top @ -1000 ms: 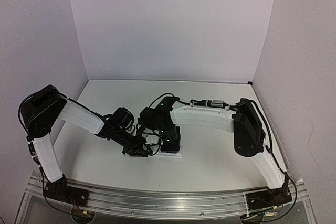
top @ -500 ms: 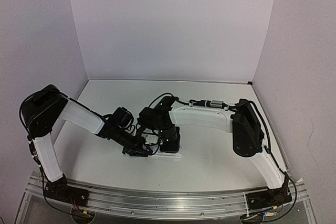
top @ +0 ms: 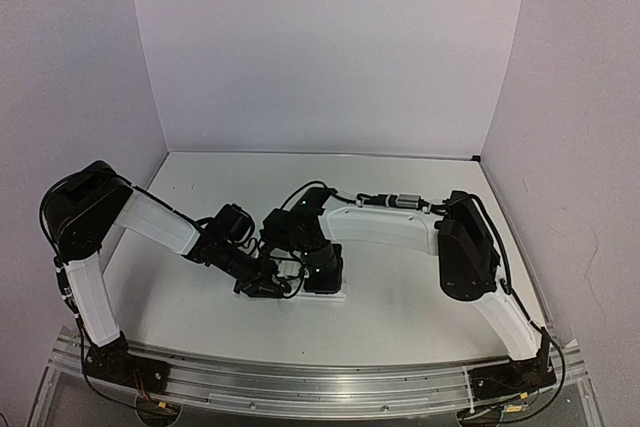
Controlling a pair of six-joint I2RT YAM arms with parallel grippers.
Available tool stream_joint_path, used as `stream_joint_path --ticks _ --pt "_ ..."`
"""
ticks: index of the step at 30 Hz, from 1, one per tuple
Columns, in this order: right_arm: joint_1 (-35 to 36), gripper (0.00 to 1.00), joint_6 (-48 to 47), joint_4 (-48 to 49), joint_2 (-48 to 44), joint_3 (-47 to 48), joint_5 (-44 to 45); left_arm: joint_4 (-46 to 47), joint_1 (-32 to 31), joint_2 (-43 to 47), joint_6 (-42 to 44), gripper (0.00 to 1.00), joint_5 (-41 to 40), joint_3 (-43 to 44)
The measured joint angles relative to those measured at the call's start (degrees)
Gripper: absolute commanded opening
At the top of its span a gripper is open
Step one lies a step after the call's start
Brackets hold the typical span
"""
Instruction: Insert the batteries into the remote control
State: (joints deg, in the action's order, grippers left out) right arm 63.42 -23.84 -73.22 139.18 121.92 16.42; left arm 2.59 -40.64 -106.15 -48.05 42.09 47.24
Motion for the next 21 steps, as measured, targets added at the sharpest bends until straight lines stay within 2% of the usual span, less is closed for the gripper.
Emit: stream_joint_path --ticks 10,21 --pt "0.0 0.0 0.3 0.1 0.2 0.2 -0.3 0.0 0.1 0.0 -0.3 0.27 0.0 0.0" --pt "0.0 0.0 0.7 6.4 -3.0 -6.7 -0.4 2.0 0.1 -1.0 0.5 0.26 1.1 0.0"
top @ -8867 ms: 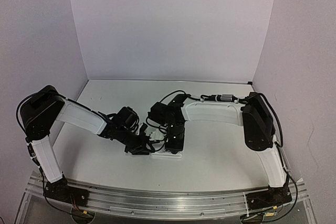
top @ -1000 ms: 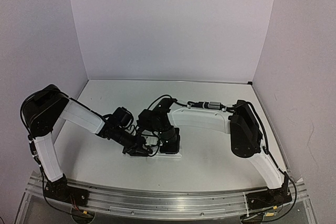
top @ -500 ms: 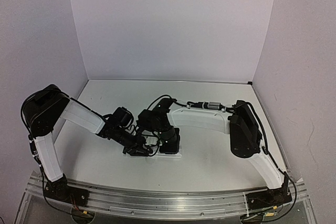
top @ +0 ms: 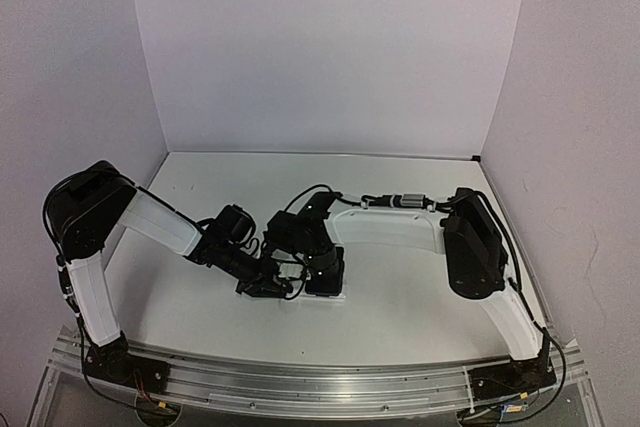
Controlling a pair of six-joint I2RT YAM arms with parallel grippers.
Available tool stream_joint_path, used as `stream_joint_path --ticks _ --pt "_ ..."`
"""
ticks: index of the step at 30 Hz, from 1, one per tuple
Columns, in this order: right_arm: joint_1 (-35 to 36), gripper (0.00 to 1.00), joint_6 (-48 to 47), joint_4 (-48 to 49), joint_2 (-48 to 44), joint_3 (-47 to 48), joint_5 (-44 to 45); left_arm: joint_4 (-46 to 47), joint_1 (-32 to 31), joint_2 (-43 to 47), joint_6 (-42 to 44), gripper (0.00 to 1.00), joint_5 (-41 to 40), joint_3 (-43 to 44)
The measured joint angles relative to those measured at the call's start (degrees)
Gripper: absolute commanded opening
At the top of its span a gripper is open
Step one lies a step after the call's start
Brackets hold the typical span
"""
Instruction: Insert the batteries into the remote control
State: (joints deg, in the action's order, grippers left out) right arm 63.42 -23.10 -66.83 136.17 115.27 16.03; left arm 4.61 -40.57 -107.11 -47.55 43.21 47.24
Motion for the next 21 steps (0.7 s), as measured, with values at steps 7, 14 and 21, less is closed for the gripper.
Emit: stream_joint_path --ticks 7,14,21 --pt "0.0 0.04 -0.6 1.7 -1.1 -1.9 -0.2 0.4 -0.1 -0.2 0.4 0.25 0.2 0.1" --pt "-0.1 0.2 -1.2 3.4 -2.1 -3.7 -0.5 0.0 -0.3 -0.3 1.1 0.25 0.1 0.3" --pt "-0.5 0.29 -1.4 4.7 -2.5 -4.8 -2.1 -0.2 -0.3 -0.3 0.9 0.25 0.0 0.4"
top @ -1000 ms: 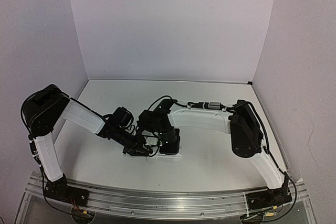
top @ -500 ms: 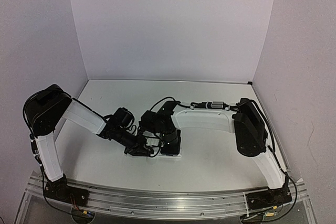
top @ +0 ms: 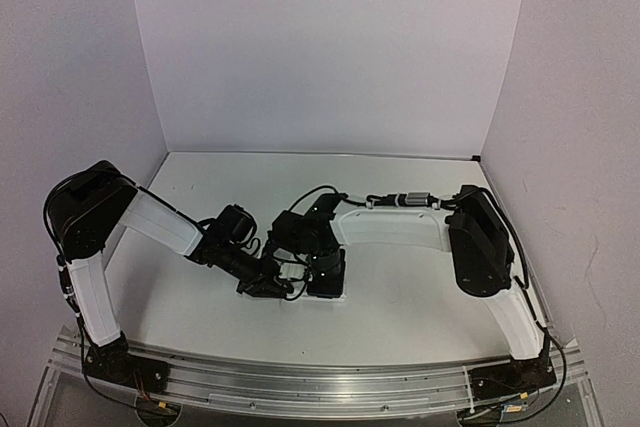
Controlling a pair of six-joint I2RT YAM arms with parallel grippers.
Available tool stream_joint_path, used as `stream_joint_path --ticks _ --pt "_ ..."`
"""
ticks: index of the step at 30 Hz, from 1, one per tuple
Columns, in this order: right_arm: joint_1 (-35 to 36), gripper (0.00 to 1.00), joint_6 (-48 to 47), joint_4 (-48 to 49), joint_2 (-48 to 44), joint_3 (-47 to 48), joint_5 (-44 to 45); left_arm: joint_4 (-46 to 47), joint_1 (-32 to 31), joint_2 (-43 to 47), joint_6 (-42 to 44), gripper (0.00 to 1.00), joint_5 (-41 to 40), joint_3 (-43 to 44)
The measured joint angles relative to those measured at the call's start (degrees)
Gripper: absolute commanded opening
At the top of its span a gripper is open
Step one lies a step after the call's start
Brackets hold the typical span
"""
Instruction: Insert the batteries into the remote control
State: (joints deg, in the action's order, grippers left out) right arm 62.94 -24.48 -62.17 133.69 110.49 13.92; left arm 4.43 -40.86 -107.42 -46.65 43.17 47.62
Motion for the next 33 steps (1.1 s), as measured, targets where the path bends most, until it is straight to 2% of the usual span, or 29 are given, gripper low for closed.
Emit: stream_joint_path --ticks 5,15,24,33 --pt "0.1 0.35 -0.1 0.4 0.0 -0.4 -0.9 0.0 -0.1 0.0 0.0 0.25 -0.2 0.0" --pt "0.2 0.37 0.0 0.4 0.0 -0.4 -1.0 0.0 -0.2 0.0 0.2 0.25 -0.2 0.0" --pt "0.4 0.47 0.4 0.3 -0.1 -0.6 -0.8 -0.3 -0.2 0.0 0.8 0.25 -0.2 0.0" --pt "0.7 0.52 0.5 0.8 -0.5 -1.2 -0.2 -0.6 -0.3 0.0 1.7 0.24 0.2 0.1"
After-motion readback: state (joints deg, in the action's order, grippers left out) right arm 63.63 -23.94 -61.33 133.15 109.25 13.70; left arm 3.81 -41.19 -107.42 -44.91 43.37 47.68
